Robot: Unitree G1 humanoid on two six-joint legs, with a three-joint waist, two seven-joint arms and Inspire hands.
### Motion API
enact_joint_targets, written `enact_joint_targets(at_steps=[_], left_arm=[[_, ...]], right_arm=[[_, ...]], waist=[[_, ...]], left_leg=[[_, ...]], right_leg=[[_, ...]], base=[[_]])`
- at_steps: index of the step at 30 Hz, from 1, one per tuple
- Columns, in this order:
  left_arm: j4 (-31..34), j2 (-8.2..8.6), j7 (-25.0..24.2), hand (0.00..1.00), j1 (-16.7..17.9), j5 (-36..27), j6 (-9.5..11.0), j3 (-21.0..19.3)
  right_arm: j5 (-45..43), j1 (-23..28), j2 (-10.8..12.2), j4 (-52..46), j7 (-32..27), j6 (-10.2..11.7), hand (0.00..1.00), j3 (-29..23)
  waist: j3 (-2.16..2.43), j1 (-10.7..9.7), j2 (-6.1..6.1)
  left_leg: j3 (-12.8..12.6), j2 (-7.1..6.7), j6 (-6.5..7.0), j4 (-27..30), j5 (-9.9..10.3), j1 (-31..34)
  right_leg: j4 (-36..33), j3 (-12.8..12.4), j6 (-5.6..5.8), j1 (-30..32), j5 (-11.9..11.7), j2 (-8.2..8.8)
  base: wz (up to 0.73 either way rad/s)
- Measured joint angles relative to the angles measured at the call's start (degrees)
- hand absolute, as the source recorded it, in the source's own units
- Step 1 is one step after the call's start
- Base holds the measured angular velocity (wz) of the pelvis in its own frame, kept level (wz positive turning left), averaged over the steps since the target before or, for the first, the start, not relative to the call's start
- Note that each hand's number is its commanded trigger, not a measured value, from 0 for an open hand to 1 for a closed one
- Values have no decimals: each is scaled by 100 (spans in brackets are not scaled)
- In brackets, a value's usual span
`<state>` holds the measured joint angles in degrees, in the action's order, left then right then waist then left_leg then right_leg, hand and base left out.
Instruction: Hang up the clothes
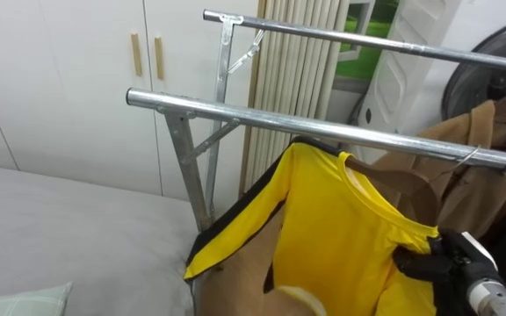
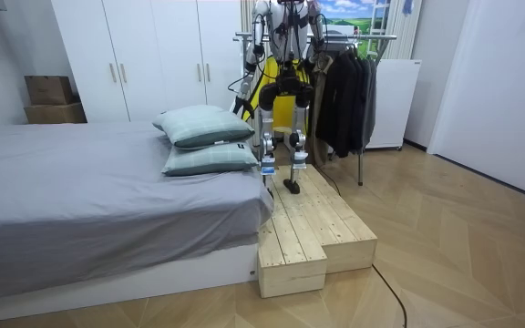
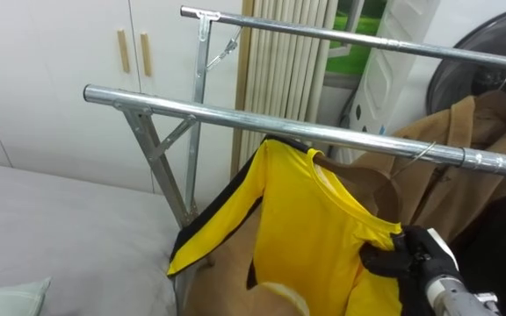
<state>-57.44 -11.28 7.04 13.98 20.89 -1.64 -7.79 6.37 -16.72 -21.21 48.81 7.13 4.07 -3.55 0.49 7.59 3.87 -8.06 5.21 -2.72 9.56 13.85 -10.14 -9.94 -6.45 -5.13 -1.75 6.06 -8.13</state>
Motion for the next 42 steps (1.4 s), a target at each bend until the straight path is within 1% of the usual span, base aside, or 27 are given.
enact_joint_targets(at_steps=[1, 2, 7, 8, 9, 10, 15, 23, 24, 25, 27, 30, 33, 34, 35, 36, 37, 38, 39, 40, 41, 42], left_arm=[[0, -1, -3, 0, 2, 0, 0, 0], [-2, -1, -6, 0, -1, -2, 0, 0], [-6, 0, -6, 0, -23, -2, 0, -9], [-7, 0, -6, 0, -34, -7, 0, -8], [-15, 1, -6, 0, -44, -8, 1, -8], [-26, 0, -6, 0, -43, -7, 1, -8], [-26, 0, -6, 0, -35, -6, 0, -28], [8, 0, -3, 0, -35, -2, -1, -32], [8, 0, -2, 0, -34, -2, -1, -32], [9, 0, -1, 0, -34, -3, -1, -32], [9, 0, 3, 0, -35, -3, -1, -33], [14, 0, 15, 0, -39, -9, -1, -36], [-14, -2, 27, 0, -44, -37, -1, -37], [-41, -1, 28, 0, -50, -19, 1, -39], [-52, -2, 32, 0, -37, -7, 1, -39], [-52, -1, 34, 0, -38, 5, 1, -40], [-51, 2, 49, 0, -33, 3, 5, -39], [-50, 9, 118, 0, 14, -3, 28, -34], [-48, 9, 146, 0, 29, -5, 41, -28], [-48, 12, 161, 0, 78, -25, 46, -24], [-49, 45, 182, 0, 93, -27, 55, -33], [-49, 73, 211, 0, 93, -20, 64, -34]], right_arm=[[13, 17, 11, -34, -34, -1, 100, 7], [21, 45, 24, -94, -85, -4, 100, 11], [17, 188, 105, -352, -241, -12, 100, 11], [16, 200, 105, -389, -261, -17, 100, 11], [15, 207, 109, -417, -283, -18, 100, 11], [8, 209, 109, -419, -288, -17, 100, 11], [-10, 216, 109, -430, -332, -16, 100, 10], [-46, 280, 109, -465, -333, 15, 100, 10], [-47, 281, 109, -465, -333, 14, 60, 10], [-45, 284, 109, -465, -333, 14, 0, 10], [-44, 285, 110, -466, -333, 13, 0, 10], [46, 289, 127, -473, -345, 12, 0, 20], [494, 304, 143, -522, -381, 2, 0, 164], [835, 341, 147, -520, -343, -7, 0, 195], [1309, 381, 147, -519, -315, -51, 0, 228], [1589, 421, 149, -534, -303, -55, 0, 223], [2132, 531, 152, -614, -259, -95, 0, 218], [2649, 687, 157, -733, -198, -117, 0, 234], [2935, 752, 177, -756, -153, -109, 0, 243], [3329, 863, 234, -756, -56, -103, 0, 270], [3598, 982, 338, -756, 16, -102, 0, 272], [3689, 1029, 391, -756, 54, -104, 0, 272]], waist=[[4, -2, 9], [13, 1, 26], [13, 0, 50], [7, -1, 57], [-12, -4, 57], [-21, -20, 44], [-29, -95, 39], [-13, -110, 49], [-12, -110, 50], [-10, -110, 49], [-6, -109, 50], [4, -75, 55], [8, -75, 56], [5, -75, 48], [-11, -85, 19], [-11, -98, 18], [-16, -107, 11], [-32, -90, -13], [-40, -89, -23], [-59, -98, -52], [-63, -92, -77], [-65, -94, -93]], left_leg=[[-1, -1, 0, -1, 0, 1], [-1, -2, 0, -2, 0, 3], [1, -1, 1, -1, -1, 40], [1, -1, 0, -1, -1, 51], [1, -2, 0, -1, -1, 53], [1, -3, 0, 0, -1, 53], [0, -2, 1, -2, -1, 61], [0, -4, 0, 0, 0, 57], [0, -4, 0, 0, 0, 57], [0, -4, 0, 1, 0, 58], [0, -4, 0, 2, 0, 59], [-96, 1, 1, 1, -1, 57], [-125, 1, 1, 1, -1, 54], [-134, 2, 1, -3, -1, 46], [-154, 4, 0, -11, -1, 34], [-156, 5, 0, -10, -1, 33], [-155, 5, 0, -12, -1, 26], [-163, 9, 0, -17, -1, 10], [-167, 11, 0, -22, -1, -3], [-174, 15, 0, -22, -1, -36], [-219, 17, 0, -20, 0, -53], [-233, 18, 0, -19, 0, -50]], right_leg=[[-3, -14, 0, 7, 0, -1], [-4, -20, 0, 11, 0, -2], [-16, -32, 0, 54, 0, -3], [-20, -29, 0, 66, 0, -3], [-20, -25, 0, 68, 0, -2], [-16, -22, 1, 68, 0, -1], [9, -27, 3, 67, 2, -1], [17, -54, 11, 67, 7, -5], [17, -52, 11, 67, 7, -6], [15, -51, 11, 67, 7, -5], [13, -54, 11, 69, 7, -5], [-17, -114, 11, 99, 7, -21], [-81, -159, 10, 155, 6, -37], [-84, -143, 9, 152, 6, -35], [-88, -135, 9, 149, 6, -35], [-91, -137, 9, 151, 6, -38], [-93, -142, 9, 149, 6, -40], [-90, -143, 9, 133, 6, -44], [-87, -144, 9, 121, 6, -46], [-70, -154, 9, 82, 6, -48], [-68, -190, 10, 69, 12, -53], [-67, -227, 9, 74, 13, -57]], base=[[-5], [0], [0], [0], [0], [0], [0], [-1], [0], [0], [0], [-10], [-14], [0], [0], [0], [0], [0], [0], [-5], [-7], [-13]])
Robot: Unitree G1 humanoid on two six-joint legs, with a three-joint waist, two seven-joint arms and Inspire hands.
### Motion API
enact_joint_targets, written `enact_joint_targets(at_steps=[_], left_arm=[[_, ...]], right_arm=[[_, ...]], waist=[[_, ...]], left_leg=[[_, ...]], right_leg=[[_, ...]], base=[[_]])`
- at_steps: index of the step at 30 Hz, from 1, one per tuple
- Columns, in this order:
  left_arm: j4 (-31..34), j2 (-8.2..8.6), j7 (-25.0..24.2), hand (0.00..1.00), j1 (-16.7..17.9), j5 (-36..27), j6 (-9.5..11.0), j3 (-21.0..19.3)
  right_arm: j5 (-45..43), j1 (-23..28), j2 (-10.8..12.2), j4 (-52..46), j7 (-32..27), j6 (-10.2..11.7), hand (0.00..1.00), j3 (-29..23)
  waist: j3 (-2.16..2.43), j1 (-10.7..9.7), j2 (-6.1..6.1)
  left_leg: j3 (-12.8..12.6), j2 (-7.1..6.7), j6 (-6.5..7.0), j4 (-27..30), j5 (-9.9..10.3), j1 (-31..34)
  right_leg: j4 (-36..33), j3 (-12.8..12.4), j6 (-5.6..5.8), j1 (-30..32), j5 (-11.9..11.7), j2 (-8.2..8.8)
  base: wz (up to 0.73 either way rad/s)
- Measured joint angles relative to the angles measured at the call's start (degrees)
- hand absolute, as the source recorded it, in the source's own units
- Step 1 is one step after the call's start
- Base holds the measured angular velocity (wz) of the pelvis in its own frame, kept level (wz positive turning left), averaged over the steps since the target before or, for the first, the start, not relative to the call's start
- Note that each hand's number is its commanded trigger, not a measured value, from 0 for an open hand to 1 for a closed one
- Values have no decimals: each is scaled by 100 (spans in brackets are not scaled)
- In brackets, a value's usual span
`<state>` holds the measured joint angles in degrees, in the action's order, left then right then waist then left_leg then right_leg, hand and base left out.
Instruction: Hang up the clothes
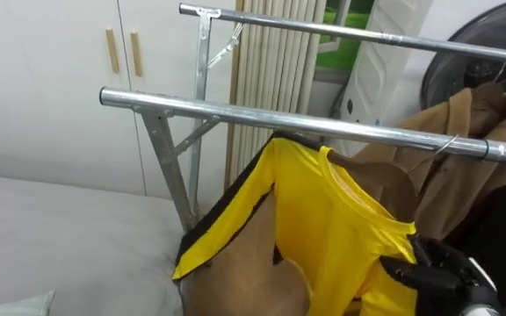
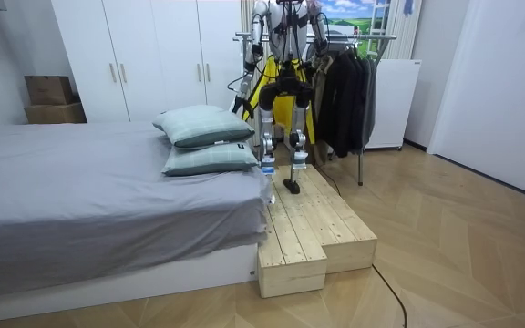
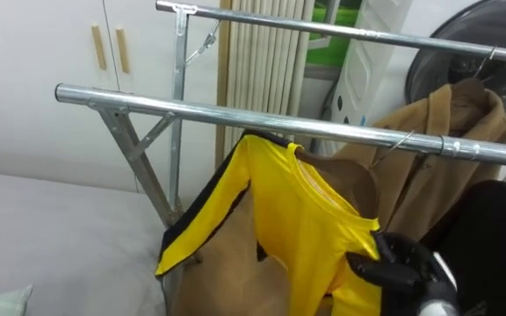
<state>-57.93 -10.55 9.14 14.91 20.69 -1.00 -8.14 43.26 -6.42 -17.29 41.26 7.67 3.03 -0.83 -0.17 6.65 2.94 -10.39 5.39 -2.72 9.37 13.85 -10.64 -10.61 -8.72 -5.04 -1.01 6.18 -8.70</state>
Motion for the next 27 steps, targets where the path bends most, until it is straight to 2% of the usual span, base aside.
enact_joint_targets(at_steps=[3, 7, 14, 27], left_arm=[[-25, 143, 39, 0, 4, 10, 14, -6], [-70, 192, 37, 0, 16, -13, 32, -3], [-175, 192, 38, 0, 6, -14, 104, 11], [-186, 192, 40, 0, 18, -20, 110, 41]], right_arm=[[588, 140, 194, 1, 213, -7, 0, -3], [1269, 187, 238, 1, 412, -7, 0, 92], [2253, 187, 239, -7, 570, -7, 0, 314], [2267, 263, 250, -204, 821, -5, 0, 419]], waist=[[-21, -13, -91], [15, -10, -227], [21, -7, -225], [26, -20, -231]], left_leg=[[-10, -8, 0, -1, 1, 52], [-12, -20, 1, 0, 0, 120], [-14, -2, 0, 0, -1, 105], [-30, -9, 0, 3, -1, 106]], right_leg=[[-11, -57, -5, 68, -5, -7], [-92, -68, 0, 193, -30, -9], [-118, -68, 1, 198, -23, -35], [-125, -75, -5, 201, -28, -29]], base=[[-10], [-6], [-1], [0]])
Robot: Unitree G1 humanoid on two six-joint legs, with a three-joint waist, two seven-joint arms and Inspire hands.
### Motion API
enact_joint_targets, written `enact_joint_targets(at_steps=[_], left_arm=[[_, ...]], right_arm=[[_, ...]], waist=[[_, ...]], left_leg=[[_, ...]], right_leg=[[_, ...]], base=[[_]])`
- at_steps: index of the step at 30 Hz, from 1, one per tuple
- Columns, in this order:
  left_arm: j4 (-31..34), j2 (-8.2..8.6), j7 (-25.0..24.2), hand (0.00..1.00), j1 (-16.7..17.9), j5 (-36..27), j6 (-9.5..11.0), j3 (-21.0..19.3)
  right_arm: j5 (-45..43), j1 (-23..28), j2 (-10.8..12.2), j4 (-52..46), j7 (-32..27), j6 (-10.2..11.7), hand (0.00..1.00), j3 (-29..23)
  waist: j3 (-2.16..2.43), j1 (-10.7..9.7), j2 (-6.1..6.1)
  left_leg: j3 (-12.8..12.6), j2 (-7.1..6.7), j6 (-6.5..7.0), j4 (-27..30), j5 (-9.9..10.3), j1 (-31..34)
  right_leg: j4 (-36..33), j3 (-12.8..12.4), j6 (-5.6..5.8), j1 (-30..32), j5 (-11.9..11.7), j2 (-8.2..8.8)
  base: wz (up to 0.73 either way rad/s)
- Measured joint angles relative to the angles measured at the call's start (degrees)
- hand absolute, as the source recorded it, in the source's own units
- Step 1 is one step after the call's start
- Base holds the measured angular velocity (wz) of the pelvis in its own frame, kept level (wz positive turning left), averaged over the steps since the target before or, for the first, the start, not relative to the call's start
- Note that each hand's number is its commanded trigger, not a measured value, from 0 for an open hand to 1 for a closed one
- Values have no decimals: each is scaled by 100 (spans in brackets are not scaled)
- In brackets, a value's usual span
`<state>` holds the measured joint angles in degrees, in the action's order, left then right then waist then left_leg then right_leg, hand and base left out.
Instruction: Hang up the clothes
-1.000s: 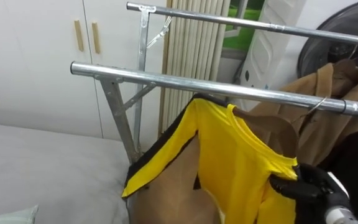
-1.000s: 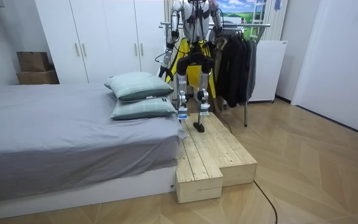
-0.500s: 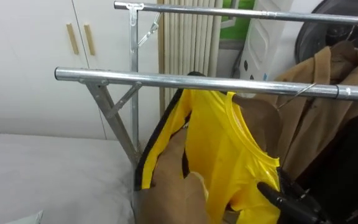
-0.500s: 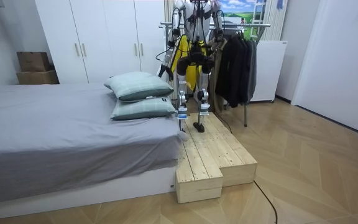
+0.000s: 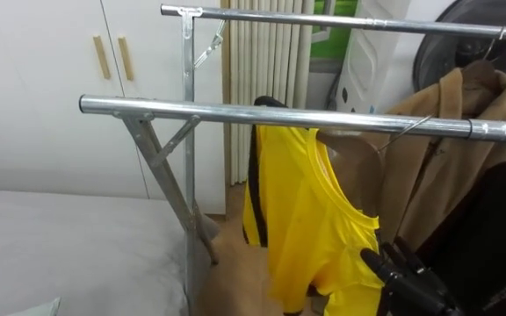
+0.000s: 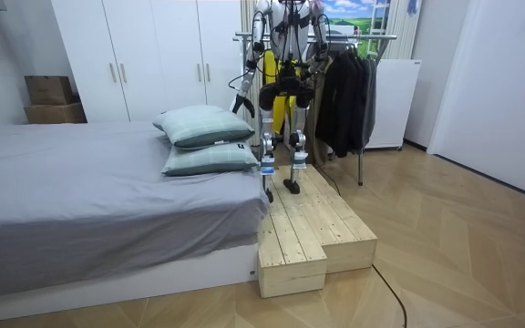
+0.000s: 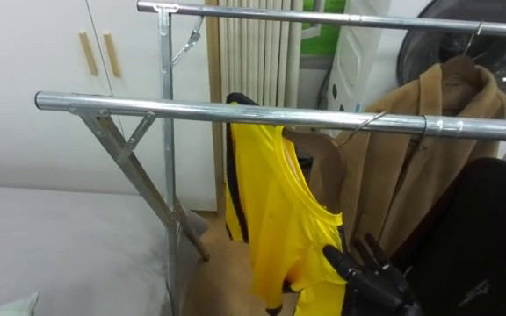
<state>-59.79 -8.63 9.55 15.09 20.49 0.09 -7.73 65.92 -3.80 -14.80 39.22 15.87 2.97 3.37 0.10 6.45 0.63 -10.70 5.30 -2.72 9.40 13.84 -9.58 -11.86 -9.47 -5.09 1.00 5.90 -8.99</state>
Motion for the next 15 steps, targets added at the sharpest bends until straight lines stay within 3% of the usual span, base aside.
enact_joint_targets(at_steps=[15], left_arm=[[-119, -4, 0, 0, -7, -83, 32, 5]], right_arm=[[3, 16, 0, -2, 32, 2, 0, 38]], waist=[[5, -11, 4]], left_leg=[[-1, 1, 0, 0, 0, -3]], right_leg=[[-3, 6, 0, -1, 0, -1]], base=[[0]])
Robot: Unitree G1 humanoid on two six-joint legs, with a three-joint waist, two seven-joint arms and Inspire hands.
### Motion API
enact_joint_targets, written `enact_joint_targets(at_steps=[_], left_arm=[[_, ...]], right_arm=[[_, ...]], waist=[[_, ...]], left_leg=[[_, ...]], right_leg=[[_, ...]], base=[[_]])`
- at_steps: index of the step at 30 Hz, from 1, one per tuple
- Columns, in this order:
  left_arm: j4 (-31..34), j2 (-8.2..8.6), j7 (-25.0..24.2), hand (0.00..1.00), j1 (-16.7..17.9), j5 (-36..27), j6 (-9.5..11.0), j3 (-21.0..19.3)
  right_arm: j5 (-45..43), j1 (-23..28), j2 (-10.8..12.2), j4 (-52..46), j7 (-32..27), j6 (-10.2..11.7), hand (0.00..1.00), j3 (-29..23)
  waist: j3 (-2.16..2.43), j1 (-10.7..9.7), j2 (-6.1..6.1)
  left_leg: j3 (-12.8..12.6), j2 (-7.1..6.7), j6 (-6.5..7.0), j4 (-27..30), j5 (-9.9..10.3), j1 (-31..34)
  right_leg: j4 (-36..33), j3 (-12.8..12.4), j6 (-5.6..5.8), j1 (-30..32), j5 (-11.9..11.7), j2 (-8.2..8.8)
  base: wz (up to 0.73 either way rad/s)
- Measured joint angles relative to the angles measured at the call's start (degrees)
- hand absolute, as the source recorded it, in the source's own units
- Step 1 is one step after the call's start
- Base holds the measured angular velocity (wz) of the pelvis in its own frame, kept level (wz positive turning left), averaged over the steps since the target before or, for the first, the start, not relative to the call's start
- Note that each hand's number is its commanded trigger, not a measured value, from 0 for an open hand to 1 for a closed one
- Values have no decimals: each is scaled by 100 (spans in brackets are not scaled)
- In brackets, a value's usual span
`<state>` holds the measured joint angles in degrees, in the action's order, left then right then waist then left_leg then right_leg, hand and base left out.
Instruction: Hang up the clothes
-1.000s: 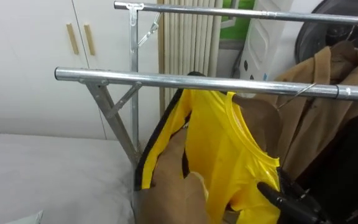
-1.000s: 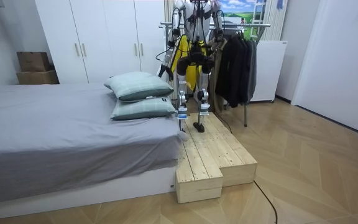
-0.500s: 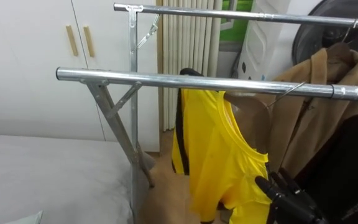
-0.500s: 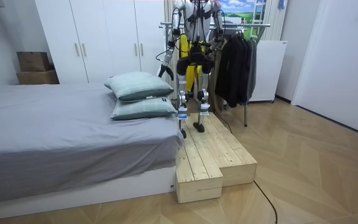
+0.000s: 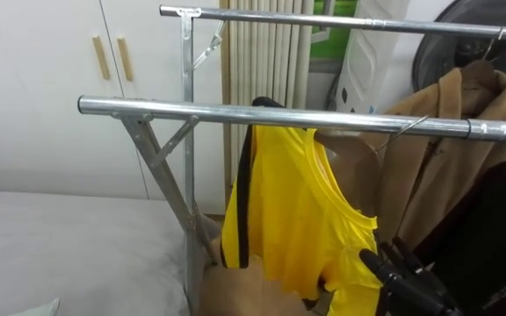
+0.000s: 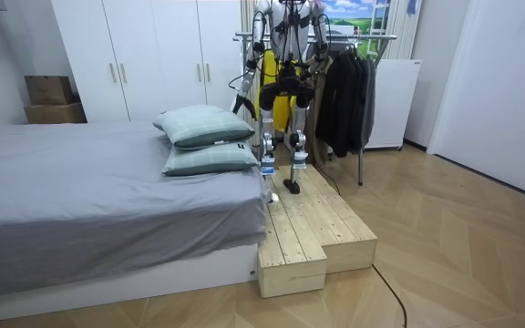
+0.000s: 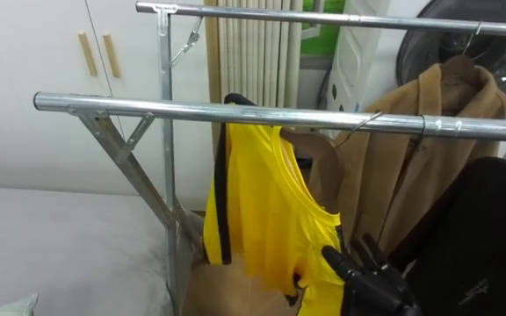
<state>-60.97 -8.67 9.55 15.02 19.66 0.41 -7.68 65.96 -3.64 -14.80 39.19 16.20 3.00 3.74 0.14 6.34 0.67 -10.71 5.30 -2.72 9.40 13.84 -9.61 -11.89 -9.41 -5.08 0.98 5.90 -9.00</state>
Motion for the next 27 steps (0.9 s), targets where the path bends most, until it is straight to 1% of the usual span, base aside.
enact_joint_targets(at_steps=[3, 12, 16, 20, 25, 27], left_arm=[[-94, -2, 0, 0, -23, -1, 4, 3], [-100, -7, 0, 0, -21, -5, 4, 5], [-152, -8, 0, 0, -19, -123, 53, 6], [-209, -13, 0, 0, -14, -131, 74, 7], [-209, -41, 0, 0, 32, -138, 93, 7], [-209, -57, 0, 0, 47, -138, 93, 7]], right_arm=[[0, 10, 0, 0, 0, 0, 0, 8], [0, 16, 0, 0, 0, 5, 0, 9], [-76, 16, 0, -6, -4, 20, 0, 9], [-179, 23, 0, -7, -15, 20, 0, 14], [-531, 37, -16, -15, -25, 20, 0, 8], [-592, 48, -16, -15, -54, 20, 0, 7]], waist=[[-1, -1, 9], [-3, -1, 30], [-4, 0, 32], [-6, -11, 61], [-7, -142, 72], [-7, -153, 70]], left_leg=[[0, 0, 0, 0, 0, 1], [0, -1, 0, 0, 0, 2], [0, -1, 0, 0, 0, -3], [1, -3, 0, 1, 0, -17], [1, -9, 1, 3, 1, -4], [0, -9, 1, 3, 1, -8]], right_leg=[[1, -3, 0, 0, 0, 0], [7, -3, 0, 0, 0, 1], [7, -43, 0, -4, 0, -4], [9, -83, 0, -24, 0, -9], [11, -103, 1, -18, 0, -7], [12, -125, 1, -16, 0, -12]], base=[[0], [0], [0], [0], [0], [-5]])
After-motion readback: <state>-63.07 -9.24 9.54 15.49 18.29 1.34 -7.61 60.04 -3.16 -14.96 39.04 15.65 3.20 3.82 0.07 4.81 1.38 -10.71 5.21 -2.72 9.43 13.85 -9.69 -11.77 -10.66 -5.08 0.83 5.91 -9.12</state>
